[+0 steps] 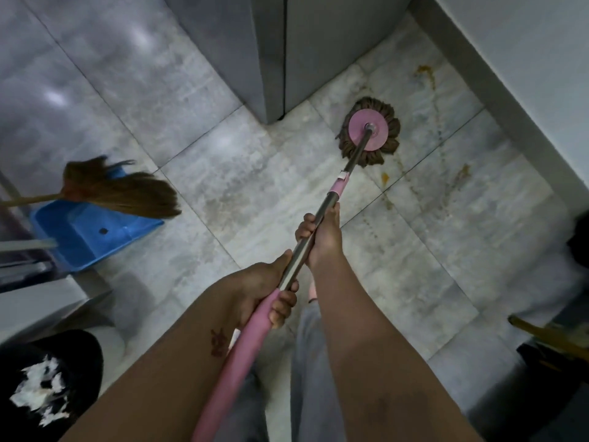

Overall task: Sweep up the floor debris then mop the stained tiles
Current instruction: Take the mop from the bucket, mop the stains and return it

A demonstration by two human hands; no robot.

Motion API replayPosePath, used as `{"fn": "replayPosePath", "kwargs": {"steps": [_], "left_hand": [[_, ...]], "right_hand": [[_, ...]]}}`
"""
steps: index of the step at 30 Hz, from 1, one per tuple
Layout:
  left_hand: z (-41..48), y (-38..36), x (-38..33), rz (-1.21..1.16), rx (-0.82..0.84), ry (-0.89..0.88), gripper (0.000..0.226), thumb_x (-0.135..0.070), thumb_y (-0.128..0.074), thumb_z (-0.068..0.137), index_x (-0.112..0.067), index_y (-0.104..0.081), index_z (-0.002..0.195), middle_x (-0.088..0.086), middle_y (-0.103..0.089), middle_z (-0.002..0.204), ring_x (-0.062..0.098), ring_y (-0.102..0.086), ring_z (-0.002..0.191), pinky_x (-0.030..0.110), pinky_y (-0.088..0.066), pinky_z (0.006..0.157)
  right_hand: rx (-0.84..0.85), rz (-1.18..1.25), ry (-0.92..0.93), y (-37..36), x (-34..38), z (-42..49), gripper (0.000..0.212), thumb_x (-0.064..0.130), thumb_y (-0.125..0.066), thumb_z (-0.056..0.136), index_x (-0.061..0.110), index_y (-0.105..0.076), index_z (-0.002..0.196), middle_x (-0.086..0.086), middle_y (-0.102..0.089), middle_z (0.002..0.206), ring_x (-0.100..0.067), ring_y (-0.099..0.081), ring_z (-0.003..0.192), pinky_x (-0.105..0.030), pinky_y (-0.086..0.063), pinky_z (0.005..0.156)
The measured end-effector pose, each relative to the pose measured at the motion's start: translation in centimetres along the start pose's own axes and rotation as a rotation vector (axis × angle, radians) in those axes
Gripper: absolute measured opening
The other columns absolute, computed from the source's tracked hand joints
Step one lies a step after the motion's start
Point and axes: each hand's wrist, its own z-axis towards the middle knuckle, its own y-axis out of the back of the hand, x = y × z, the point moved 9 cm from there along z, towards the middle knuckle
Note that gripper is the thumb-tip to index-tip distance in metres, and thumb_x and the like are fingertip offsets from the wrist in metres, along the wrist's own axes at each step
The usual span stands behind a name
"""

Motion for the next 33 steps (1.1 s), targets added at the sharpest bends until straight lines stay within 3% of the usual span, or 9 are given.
{"fn": "replayPosePath", "kwargs": {"steps": [7,12,16,28,33], "left_hand": [[5.2,-10.5,-10.3,0.070,0.030,-0.015,0.060,-0.067,-0.037,0.092,-0.013,-0.045,0.069,-0.002,-0.039,0.042,0.010,-0.034,0.028,0.012,-0.030,0.033],[6.4,-11.7,-13.0,0.031,0.029,-0.031,0.060,-0.068,-0.040,0.091,-0.012,-0.047,0.070,-0.001,-0.042,0.042,0.011,-0.035,0.028,0.014,-0.032,0.032],[5.0,-8.5,-11.5,-0.007,0.013,-0.060,0.060,-0.068,-0.041,0.090,-0.012,-0.048,0.071,-0.002,-0.041,0.043,0.010,-0.036,0.029,0.014,-0.032,0.032],[-3.1,2.1,2.4,-0.183,-0.035,-0.056,0.060,-0.067,-0.044,0.089,-0.013,-0.048,0.065,-0.001,-0.035,0.045,0.012,-0.031,0.030,0.015,-0.030,0.032],[-3.3,3.0,3.7,-0.190,-0.044,-0.044,0.061,-0.068,-0.047,0.087,-0.012,-0.050,0.063,-0.001,-0.034,0.046,0.013,-0.031,0.031,0.015,-0.031,0.033]], "right_hand": [[-0.064,0.047,0.034,1.9,14.8,5.3,0.046,0.049,-0.039,0.103,0.041,-0.033,0.148,0.003,-0.037,0.058,-0.006,-0.033,0.034,-0.015,-0.031,0.033],[-0.051,0.031,0.022,0.5,17.6,7.3,0.051,0.052,-0.042,0.101,0.035,-0.032,0.148,0.004,-0.037,0.054,-0.006,-0.032,0.034,-0.015,-0.030,0.033],[-0.019,-0.013,-0.002,-1.3,14.0,6.7,0.053,0.051,-0.039,0.101,0.041,-0.026,0.152,0.004,-0.036,0.055,-0.006,-0.032,0.035,-0.016,-0.031,0.034],[0.087,-0.115,-0.096,-3.7,-4.3,-2.3,0.039,0.051,-0.042,0.101,0.047,-0.039,0.140,0.003,-0.041,0.055,-0.007,-0.033,0.036,-0.015,-0.030,0.036],[0.097,-0.105,-0.116,-3.3,-5.5,-3.2,0.039,0.049,-0.040,0.102,0.050,-0.038,0.140,0.002,-0.041,0.059,-0.007,-0.034,0.036,-0.016,-0.031,0.036]]}}
